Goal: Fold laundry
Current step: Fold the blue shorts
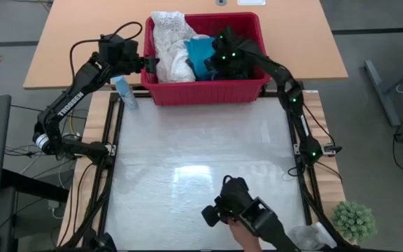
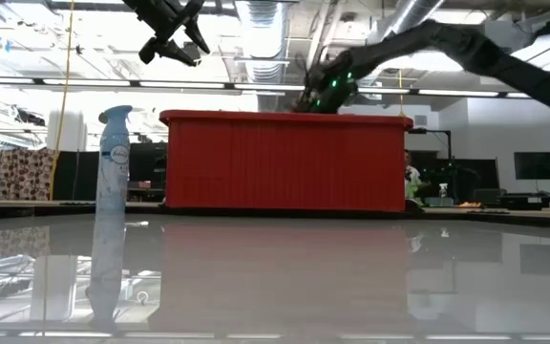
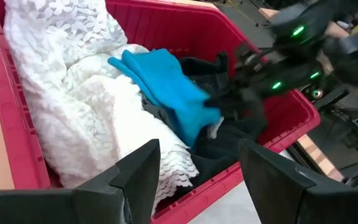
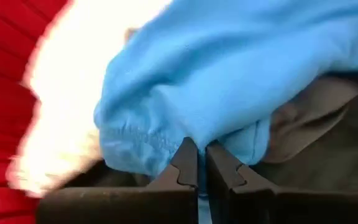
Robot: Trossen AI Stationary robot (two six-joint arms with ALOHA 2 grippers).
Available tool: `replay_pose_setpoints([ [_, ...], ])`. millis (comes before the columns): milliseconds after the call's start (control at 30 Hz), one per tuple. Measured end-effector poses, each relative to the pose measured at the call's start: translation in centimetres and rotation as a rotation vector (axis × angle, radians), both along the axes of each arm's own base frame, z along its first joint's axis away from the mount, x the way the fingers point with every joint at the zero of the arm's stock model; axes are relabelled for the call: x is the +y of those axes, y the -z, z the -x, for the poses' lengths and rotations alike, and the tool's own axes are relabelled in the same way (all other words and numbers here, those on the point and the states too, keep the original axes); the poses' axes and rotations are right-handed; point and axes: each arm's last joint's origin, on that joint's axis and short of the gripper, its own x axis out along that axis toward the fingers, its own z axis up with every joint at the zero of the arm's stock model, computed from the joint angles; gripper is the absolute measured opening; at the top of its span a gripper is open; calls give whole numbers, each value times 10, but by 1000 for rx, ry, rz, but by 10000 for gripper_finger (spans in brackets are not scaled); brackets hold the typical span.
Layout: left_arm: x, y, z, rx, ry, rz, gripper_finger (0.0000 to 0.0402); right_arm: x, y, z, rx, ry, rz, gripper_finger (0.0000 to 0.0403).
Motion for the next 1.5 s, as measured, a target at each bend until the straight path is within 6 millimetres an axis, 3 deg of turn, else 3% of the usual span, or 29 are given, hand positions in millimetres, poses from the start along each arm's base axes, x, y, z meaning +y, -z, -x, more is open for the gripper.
replay_pose_setpoints([
  [267, 0, 0, 0, 32, 15, -30, 208, 19, -56, 20, -79, 5, 94, 31],
  [500, 0, 0, 0, 53, 27, -50, 208, 49, -101, 31, -153, -23, 167, 31],
  [700, 0, 0, 0, 75, 38, -71, 208, 87, -139, 36, -233, -84, 220, 31],
  [1000, 0, 0, 0, 92, 72, -89, 208, 166, -185, 32, -383, -315, 220, 31],
  [1200, -2, 2, -1, 127, 141, -103, 208, 218, -189, 26, -366, -485, 100, 31],
  [1333, -6, 7, -1, 140, 228, -47, 208, 248, -173, 18, -241, -560, -33, 31],
  [1500, -18, 18, -1, 112, 466, 112, 208, 284, -149, 10, -44, -659, -219, 31],
])
